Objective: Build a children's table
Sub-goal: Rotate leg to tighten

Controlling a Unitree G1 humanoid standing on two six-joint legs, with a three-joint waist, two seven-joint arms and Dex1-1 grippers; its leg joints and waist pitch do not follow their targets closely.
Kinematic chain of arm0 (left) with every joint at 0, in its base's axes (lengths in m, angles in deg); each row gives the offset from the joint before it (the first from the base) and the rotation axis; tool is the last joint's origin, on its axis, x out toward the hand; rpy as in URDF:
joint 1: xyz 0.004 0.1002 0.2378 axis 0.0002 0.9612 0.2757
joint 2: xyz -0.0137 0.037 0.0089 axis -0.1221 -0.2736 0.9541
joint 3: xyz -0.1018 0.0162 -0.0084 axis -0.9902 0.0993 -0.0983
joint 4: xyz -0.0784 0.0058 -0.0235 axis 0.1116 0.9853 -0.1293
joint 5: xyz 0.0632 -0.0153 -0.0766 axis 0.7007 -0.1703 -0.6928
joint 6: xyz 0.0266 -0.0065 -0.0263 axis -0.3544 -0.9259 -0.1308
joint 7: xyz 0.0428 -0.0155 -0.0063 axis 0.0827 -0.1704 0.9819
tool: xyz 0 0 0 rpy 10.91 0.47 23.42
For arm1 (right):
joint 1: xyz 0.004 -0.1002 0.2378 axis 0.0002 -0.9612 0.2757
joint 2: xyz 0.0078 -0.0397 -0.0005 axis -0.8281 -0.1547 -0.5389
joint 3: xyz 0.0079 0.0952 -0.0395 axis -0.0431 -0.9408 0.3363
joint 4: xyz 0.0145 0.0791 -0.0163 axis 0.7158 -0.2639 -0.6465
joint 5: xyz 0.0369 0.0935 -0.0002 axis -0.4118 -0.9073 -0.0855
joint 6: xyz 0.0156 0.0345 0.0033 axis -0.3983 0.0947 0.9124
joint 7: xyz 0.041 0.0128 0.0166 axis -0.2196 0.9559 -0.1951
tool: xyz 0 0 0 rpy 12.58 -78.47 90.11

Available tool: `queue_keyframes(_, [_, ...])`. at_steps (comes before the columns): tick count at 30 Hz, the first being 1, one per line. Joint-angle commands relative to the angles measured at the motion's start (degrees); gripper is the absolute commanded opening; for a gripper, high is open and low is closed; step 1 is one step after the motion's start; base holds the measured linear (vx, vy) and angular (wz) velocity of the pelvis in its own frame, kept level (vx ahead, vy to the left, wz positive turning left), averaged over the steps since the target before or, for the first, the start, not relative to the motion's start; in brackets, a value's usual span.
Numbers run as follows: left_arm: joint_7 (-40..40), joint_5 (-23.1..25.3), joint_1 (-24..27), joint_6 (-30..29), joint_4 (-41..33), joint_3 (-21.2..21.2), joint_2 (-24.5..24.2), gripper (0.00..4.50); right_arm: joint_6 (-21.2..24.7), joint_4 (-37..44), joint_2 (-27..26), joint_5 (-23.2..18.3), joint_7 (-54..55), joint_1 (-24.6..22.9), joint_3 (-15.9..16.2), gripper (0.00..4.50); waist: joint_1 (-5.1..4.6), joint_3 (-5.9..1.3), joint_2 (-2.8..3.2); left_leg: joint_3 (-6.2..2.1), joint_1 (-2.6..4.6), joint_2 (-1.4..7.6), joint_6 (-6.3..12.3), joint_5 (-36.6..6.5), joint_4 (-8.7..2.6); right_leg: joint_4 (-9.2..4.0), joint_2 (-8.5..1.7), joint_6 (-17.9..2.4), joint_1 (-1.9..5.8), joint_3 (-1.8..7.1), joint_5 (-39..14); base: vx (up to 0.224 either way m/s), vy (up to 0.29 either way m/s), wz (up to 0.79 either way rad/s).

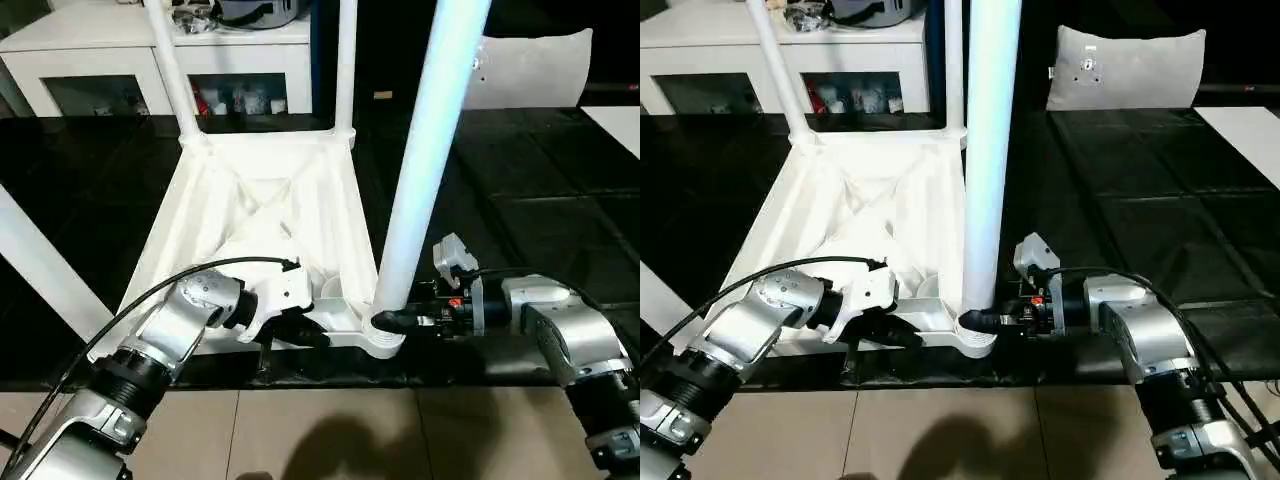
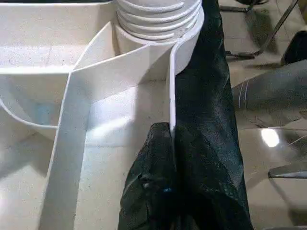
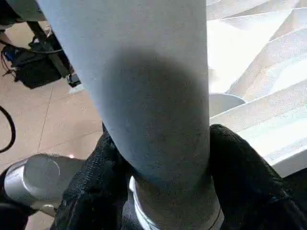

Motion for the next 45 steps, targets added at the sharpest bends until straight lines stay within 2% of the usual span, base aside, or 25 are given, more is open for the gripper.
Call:
queue_keyframes(1, [0.1,-0.13,0.77,-1.3,-0.75,1.32,1.1,0.0,1.98,2.19,-1.11,-3.36,-1.17,-0.69,0.31,2.12,-0.09,-3.86,-0.45,0.01,-0.08,2.02,3.02,-9.78,-3.89,-3.37,-3.24,-10.93,3.27,2.67,-17.51,0.0,0.0,0.0])
queue_keyframes(5, [5.01,-0.54,1.26,-5.41,-1.1,-0.22,3.96,0.0,2.8,6.02,-2.94,-2.6,3.07,-4.16,0.92,2.11,-0.05,-3.74,-0.51,0.07,-0.19,1.85,3.18,-10.09,-3.94,-3.65,-3.23,-10.35,3.33,2.62,-18.89,0.0,0.0,0.0])
queue_keyframes(7, [5.87,-0.54,1.18,-5.9,-0.96,-0.38,4.48,0.0,2.65,5.66,-3.64,-1.53,5.19,-4.08,0.86,2.1,-0.29,-3.47,-0.51,-0.02,-0.18,1.69,2.65,-11.57,-4.16,-4.07,-3.24,-9.12,3.22,2.47,-22.81,0.0,0.0,0.0])
queue_keyframes(8, [8.36,-0.61,0.87,-7.54,-0.6,-1.06,6.03,0.0,1.79,3.47,-5.72,2.18,12.01,-3.37,0.66,2.1,-0.63,-3.28,-0.61,-0.05,-0.11,1.53,2.27,-13.0,-4.22,-4.48,-3.29,-7.76,3.15,2.37,-26.45,0.0,0.0,0.0])
queue_keyframes(10, [10.29,-0.62,0.42,-9.16,-0.36,-1.74,7.29,0.0,2.37,0.92,-7.67,4.3,18.01,-2.23,-0.29,2.09,-1.29,-3.0,-0.53,-0.15,-0.08,1.12,1.37,-14.24,-4.2,-5.13,-3.35,-5.56,3.03,2.0,-31.78,0.0,0.0,0.0])
queue_keyframes(11, [11.91,-0.39,0.0,-10.14,-0.05,-2.25,8.11,0.0,3.53,-0.71,-9.19,4.93,21.96,-1.35,-1.28,2.08,-1.97,-2.79,-0.53,-0.32,-0.23,0.79,0.88,-15.64,-4.2,-5.72,-3.21,-3.66,3.01,1.49,-35.36,0.0,0.0,0.0])
queue_keyframes(12, [12.8,-0.22,-0.24,-10.53,0.16,-2.52,8.5,0.0,4.09,-1.36,-9.94,5.17,23.8,-0.97,-1.75,2.06,-2.94,-2.68,-0.28,-0.37,0.26,0.43,0.6,-17.65,-3.96,-6.52,-3.01,-1.93,2.58,0.96,-38.65,0.0,0.0,0.0])
queue_keyframes(13, [14.53,0.12,-0.71,-11.2,0.59,-3.03,9.25,0.0,5.19,-2.28,-11.28,5.51,26.96,-0.35,-2.54,2.06,-2.94,-2.68,-0.28,-0.37,0.26,0.43,0.6,-17.65,-3.96,-6.52,-3.01,-1.93,2.58,0.96,-38.65,0.0,0.0,0.0])
queue_keyframes(14, [18.9,0.75,-1.7,-12.24,1.77,-4.57,11.02,0.0,7.36,-3.22,-13.91,5.64,32.11,0.47,-3.91,2.06,-4.12,-2.48,-0.32,-0.61,0.05,-0.16,0.58,-19.17,-3.61,-7.45,-2.76,0.96,2.67,-0.06,-42.2,0.0,0.0,0.0])
queue_keyframes(15, [21.0,1.06,-2.16,-12.79,2.2,-5.39,11.97,0.0,8.48,-3.48,-15.34,5.83,34.9,0.79,-4.54,2.06,-4.82,-2.5,0.18,-0.68,0.69,-0.18,0.61,-20.65,-3.3,-8.19,-2.69,1.61,2.18,-0.84,-42.99,0.0,0.0,0.0])
queue_keyframes(16, [21.35,1.11,-2.24,-12.88,2.27,-5.52,12.14,0.0,8.68,-3.56,-15.61,5.89,35.47,0.87,-4.65,2.06,-5.21,-2.67,0.43,-0.88,0.94,0.0,0.79,-21.26,-3.35,-8.47,-2.86,1.35,2.42,-1.1,-41.83,0.0,0.0,0.0])
queue_keyframes(17, [23.42,1.57,-2.6,-13.38,2.38,-5.92,13.05,0.0,8.86,-4.13,-17.34,7.47,39.83,1.22,-4.53,2.06,-6.02,-2.83,0.78,-1.51,0.37,0.56,1.2,-22.7,-3.97,-8.12,-2.78,0.81,3.29,-1.59,-38.07,0.0,0.0,0.0])
queue_keyframes(19, [23.97,1.73,-2.66,-13.41,2.36,-5.86,13.31,0.0,8.19,-4.47,-18.24,8.38,41.49,1.3,-4.49,2.06,-6.77,-2.74,1.25,-1.88,0.27,1.24,1.59,-25.7,-4.57,-8.05,-2.83,-0.22,3.54,-1.92,-34.13,0.0,0.0,0.0])
queue_keyframes(20, [23.97,1.85,-2.6,-13.13,2.28,-5.66,13.36,0.0,7.68,-4.87,-19.47,8.15,42.74,1.46,-5.15,2.4,-7.35,-2.51,1.51,-2.01,0.87,1.6,1.48,-28.97,-4.78,-8.29,-2.92,-0.54,3.54,-2.51,-33.67,0.0,0.0,0.0])
queue_keyframes(21, [24.23,2.13,-2.46,-12.61,2.24,-5.5,13.32,0.0,6.76,-5.04,-20.67,8.24,43.99,1.66,-5.65,2.74,-7.77,-2.39,1.59,-2.21,0.69,1.8,1.21,-30.97,-5.05,-8.16,-3.0,-0.34,3.91,-2.67,-33.05,0.0,0.0,0.0])
queue_keyframes(24, [23.91,2.57,-2.29,-11.45,2.33,-5.15,12.72,0.0,4.94,-4.43,-20.9,8.35,43.74,1.63,-5.47,2.8,-8.28,-2.36,1.24,-1.89,1.18,1.0,1.07,-30.38,-4.6,-8.61,-3.42,-0.63,3.3,-2.55,-34.79,0.0,0.0,0.0])
queue_keyframes(28, [22.75,2.91,-2.03,-8.92,2.47,-4.57,12.15,0.0,4.51,-2.54,-19.28,7.92,41.12,1.17,-4.86,3.21,-8.1,-2.55,1.61,-1.7,0.68,1.08,1.7,-26.62,-4.63,-8.05,-3.63,-2.02,3.4,-1.74,-32.86,0.0,0.0,0.0])
queue_keyframes(31, [21.79,3.15,-1.57,-5.73,2.31,-3.61,11.33,0.0,3.98,-1.86,-16.94,8.37,38.35,0.71,-3.81,3.51,-7.56,-2.85,1.44,-1.53,0.19,1.45,2.01,-23.77,-4.89,-7.07,-3.66,-4.41,3.64,-0.86,-28.1,0.0,0.0,0.0])
queue_keyframes(34, [20.41,3.09,-1.07,-3.25,2.12,-3.05,10.44,0.0,3.06,-1.21,-14.43,8.37,34.78,0.29,-3.23,3.61,-6.7,-2.98,1.28,-1.18,-0.05,1.59,2.36,-21.34,-4.84,-6.39,-3.73,-5.82,3.69,-0.23,-25.65,0.0,0.0,0.0])
queue_keyframes(36, [18.76,2.5,-0.7,-2.52,1.71,-3.07,9.7,0.0,1.86,-0.87,-12.07,7.79,31.26,0.12,-3.35,4.04,-5.75,-3.14,0.81,-0.63,0.18,1.53,2.62,-18.23,-4.51,-6.05,-3.79,-7.1,3.34,0.35,-24.57,0.0,0.0,0.0])
queue_keyframes(38, [16.84,2.4,-0.39,-1.72,1.46,-2.74,8.43,0.0,0.56,-0.69,-9.48,7.17,27.72,0.09,-3.76,4.08,-5.06,-3.34,0.84,-0.53,-0.14,1.62,3.19,-15.78,-4.4,-5.56,-3.83,-7.4,3.67,0.5,-23.54,0.0,0.0,0.0])
queue_keyframes(39, [16.54,2.45,-0.4,-1.48,1.57,-2.66,8.2,0.0,0.35,-0.67,-9.0,7.03,27.09,0.11,-3.82,4.12,-4.54,-3.65,0.53,-0.4,-0.26,1.72,3.65,-13.25,-4.18,-5.15,-3.88,-7.78,3.74,0.75,-21.31,0.0,0.0,0.0])
queue_keyframes(41, [14.21,2.14,-0.17,-0.85,1.65,-2.45,6.65,0.0,-0.3,-0.44,-6.22,6.37,23.39,0.07,-3.93,4.37,-3.85,-3.91,0.58,-0.27,-0.6,1.74,4.33,-9.24,-3.76,-4.2,-3.72,-9.26,3.74,1.08,-16.53,0.025,-0.018,0.03])
queue_keyframes(42, [14.02,2.09,-0.14,-0.83,1.62,-2.45,6.53,0.0,-0.37,-0.44,-6.03,6.35,23.14,0.08,-3.92,4.37,-3.01,-4.53,0.39,-0.3,-1.02,1.72,5.19,-5.19,-3.41,-3.3,-3.73,-9.84,4.24,1.13,-12.27,0.0,0.0,0.0])
queue_keyframes(45, [10.63,1.45,0.26,0.07,1.11,-1.66,4.7,0.0,-1.34,-0.44,-4.13,5.77,20.07,0.14,-3.48,4.46,-2.36,-4.41,0.18,-0.01,-1.43,1.57,6.87,-1.53,-2.83,-2.43,-3.4,-11.31,3.78,1.31,-7.46,0.0,0.0,0.0])
